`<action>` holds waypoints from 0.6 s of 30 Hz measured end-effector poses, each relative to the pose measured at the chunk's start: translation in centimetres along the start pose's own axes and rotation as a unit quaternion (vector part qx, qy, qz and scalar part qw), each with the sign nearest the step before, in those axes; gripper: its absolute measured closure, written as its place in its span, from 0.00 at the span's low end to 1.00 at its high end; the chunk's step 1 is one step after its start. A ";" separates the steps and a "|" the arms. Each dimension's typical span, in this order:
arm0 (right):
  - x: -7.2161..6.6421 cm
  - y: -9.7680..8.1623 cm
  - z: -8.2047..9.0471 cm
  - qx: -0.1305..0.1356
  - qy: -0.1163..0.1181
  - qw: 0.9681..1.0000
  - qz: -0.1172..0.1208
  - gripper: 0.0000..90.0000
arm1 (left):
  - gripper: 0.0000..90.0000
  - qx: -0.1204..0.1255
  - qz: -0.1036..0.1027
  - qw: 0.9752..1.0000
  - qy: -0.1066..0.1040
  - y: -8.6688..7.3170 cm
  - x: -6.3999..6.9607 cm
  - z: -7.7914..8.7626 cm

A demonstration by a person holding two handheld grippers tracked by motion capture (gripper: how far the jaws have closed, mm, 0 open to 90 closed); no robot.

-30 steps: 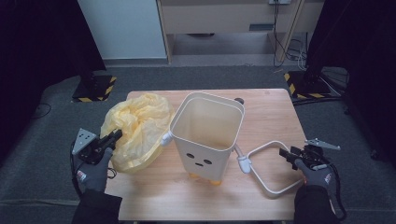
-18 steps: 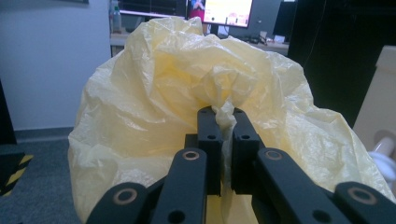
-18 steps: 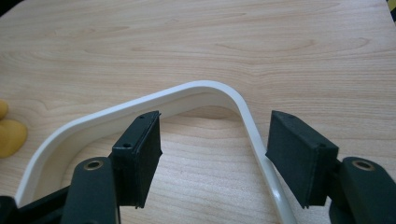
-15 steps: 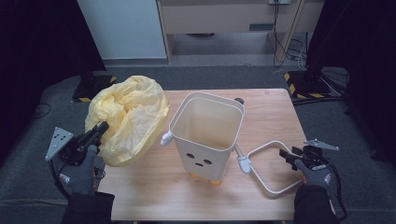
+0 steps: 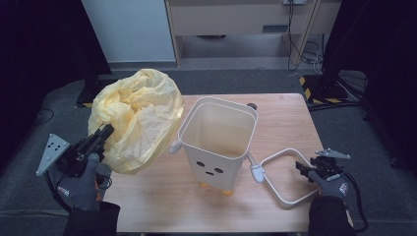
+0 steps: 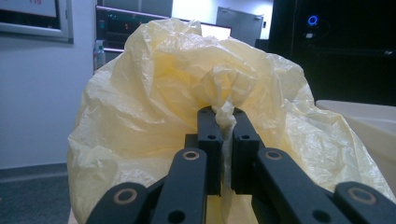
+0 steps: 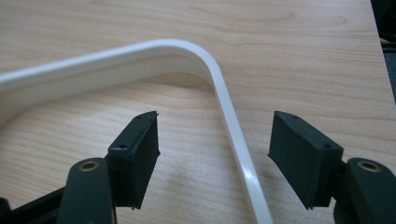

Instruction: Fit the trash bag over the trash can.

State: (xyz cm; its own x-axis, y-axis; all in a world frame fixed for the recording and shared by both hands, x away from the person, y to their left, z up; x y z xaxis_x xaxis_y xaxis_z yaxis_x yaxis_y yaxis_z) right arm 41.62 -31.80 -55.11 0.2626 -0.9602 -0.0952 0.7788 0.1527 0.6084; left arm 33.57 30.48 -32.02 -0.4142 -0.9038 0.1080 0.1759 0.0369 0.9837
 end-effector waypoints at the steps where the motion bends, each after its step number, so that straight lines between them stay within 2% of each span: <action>1: 0.1 -0.2 -0.1 -0.006 -0.005 1.000 0.004 0.36 | 0.95 0.002 -0.001 1.000 -0.002 0.2 0.2 0.1; 4: 0.4 -0.6 -0.4 -0.018 -0.017 1.000 0.013 0.35 | 0.95 0.015 -0.004 1.000 -0.015 1.0 1.0 0.4; 7: 0.6 -1.0 -0.8 -0.027 -0.020 0.999 0.012 0.32 | 0.95 0.024 -0.011 0.999 -0.030 1.9 2.2 0.6; 12: 0.4 -1.2 -1.0 -0.009 -0.020 1.000 0.011 0.25 | 0.95 0.030 -0.019 0.998 -0.049 2.6 4.0 0.3; 16: 0.2 -1.4 -1.3 -0.002 -0.028 0.999 0.033 0.20 | 0.95 0.023 -0.014 0.998 -0.064 2.8 5.1 -0.2; 18: 0.1 -1.5 -1.3 -0.004 -0.032 0.999 0.036 0.19 | 0.95 0.024 -0.015 0.997 -0.069 2.9 5.6 -0.5</action>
State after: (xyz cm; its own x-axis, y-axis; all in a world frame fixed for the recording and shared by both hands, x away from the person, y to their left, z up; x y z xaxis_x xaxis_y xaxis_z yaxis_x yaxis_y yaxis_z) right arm 41.22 -31.80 -57.06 0.2813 -0.9596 -0.0012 0.7638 0.2232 0.6056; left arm 32.22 25.35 -28.60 -0.5388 -0.8373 0.0933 0.1195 0.0337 0.9923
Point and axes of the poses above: each handheld gripper's, and its own axes: z roughly backward along the jaws, y roughly out of its top, x roughly to its right, the point moved 5 cm from there along -z, roughly forward along the jaws, and after that the axes turned 10 degrees about -x, right-handed, at the moved point
